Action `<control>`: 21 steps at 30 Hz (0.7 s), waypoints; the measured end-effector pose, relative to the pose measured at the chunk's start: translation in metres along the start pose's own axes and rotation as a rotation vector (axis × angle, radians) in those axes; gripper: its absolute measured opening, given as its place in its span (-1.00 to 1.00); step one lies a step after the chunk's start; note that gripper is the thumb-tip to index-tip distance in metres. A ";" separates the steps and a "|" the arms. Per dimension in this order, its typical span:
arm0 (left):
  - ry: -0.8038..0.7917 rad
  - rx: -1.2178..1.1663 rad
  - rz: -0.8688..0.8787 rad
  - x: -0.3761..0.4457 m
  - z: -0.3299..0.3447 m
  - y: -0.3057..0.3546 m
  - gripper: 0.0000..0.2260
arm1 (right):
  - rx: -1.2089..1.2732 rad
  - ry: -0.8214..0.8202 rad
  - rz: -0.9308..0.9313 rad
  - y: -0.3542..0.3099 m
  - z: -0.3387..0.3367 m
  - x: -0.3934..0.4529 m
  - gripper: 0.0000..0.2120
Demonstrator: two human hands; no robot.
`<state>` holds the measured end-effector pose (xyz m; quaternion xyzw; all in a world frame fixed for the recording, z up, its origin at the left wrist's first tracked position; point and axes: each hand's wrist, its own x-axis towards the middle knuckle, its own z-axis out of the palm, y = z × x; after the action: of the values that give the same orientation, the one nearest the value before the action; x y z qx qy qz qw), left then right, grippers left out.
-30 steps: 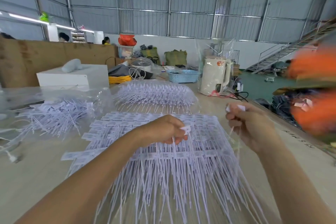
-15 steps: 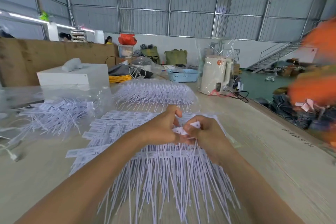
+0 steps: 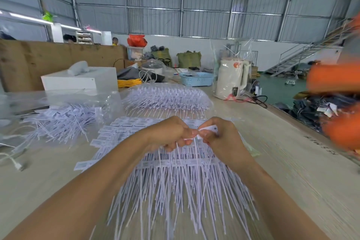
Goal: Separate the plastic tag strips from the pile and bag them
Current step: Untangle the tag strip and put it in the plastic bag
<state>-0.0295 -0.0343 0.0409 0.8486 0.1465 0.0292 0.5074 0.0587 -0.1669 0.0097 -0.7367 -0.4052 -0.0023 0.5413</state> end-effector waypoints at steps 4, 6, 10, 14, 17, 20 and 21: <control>-0.110 -0.138 -0.119 -0.002 -0.005 0.008 -0.66 | -0.061 0.015 -0.156 -0.003 -0.006 -0.004 -0.72; -0.137 -0.138 -0.128 -0.004 -0.005 0.011 -0.66 | -0.111 0.028 -0.222 -0.003 -0.005 -0.005 -0.73; -0.226 -0.130 -0.077 -0.013 -0.014 0.012 -0.58 | -0.147 0.161 -0.073 0.008 -0.028 0.004 -0.81; -0.146 -0.070 0.010 -0.018 -0.017 0.007 -0.63 | 0.614 0.209 0.263 0.020 -0.067 0.014 -0.94; -0.134 0.069 0.056 -0.016 -0.004 0.014 -0.81 | 0.841 -0.085 0.368 0.009 -0.053 0.010 -0.85; -0.188 0.383 0.062 -0.012 0.003 0.019 -0.81 | 0.699 -0.250 0.366 -0.002 -0.034 0.003 -0.86; -0.189 0.478 0.073 -0.011 0.006 0.020 -0.82 | 0.640 -0.279 0.366 -0.004 -0.030 0.001 -0.91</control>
<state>-0.0345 -0.0510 0.0562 0.9482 0.0704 -0.0676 0.3023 0.0706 -0.1898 0.0256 -0.5840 -0.3173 0.3209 0.6748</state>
